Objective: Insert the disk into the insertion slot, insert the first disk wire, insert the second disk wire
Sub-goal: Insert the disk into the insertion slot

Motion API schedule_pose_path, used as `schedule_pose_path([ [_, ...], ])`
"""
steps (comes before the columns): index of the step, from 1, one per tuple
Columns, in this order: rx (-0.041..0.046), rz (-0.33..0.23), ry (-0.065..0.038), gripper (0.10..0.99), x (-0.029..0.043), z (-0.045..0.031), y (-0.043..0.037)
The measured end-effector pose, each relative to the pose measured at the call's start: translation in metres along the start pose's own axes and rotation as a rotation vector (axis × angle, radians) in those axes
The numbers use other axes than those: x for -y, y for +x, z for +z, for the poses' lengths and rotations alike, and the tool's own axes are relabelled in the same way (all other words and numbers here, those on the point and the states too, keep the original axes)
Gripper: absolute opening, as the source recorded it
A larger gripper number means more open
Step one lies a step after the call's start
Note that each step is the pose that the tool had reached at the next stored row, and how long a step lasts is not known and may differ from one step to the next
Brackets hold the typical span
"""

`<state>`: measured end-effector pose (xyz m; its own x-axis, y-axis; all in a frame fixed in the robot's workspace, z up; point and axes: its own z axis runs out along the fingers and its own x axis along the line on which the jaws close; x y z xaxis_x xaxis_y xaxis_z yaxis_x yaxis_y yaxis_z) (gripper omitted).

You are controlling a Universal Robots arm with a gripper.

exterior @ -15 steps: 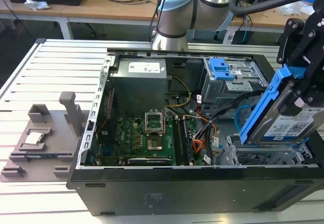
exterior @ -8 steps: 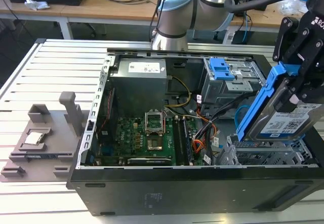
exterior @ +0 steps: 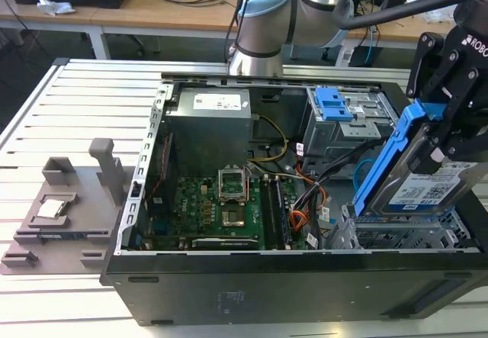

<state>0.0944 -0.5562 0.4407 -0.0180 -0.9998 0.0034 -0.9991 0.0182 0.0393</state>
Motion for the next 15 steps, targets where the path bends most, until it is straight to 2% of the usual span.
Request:
schedule_pose_path([
  [11,-0.0001,0.0,0.0,0.365,0.0001,0.0112,-0.0005],
  [15,0.0,-0.001,0.0,0.365,-0.0001,0.012,-0.0102],
])
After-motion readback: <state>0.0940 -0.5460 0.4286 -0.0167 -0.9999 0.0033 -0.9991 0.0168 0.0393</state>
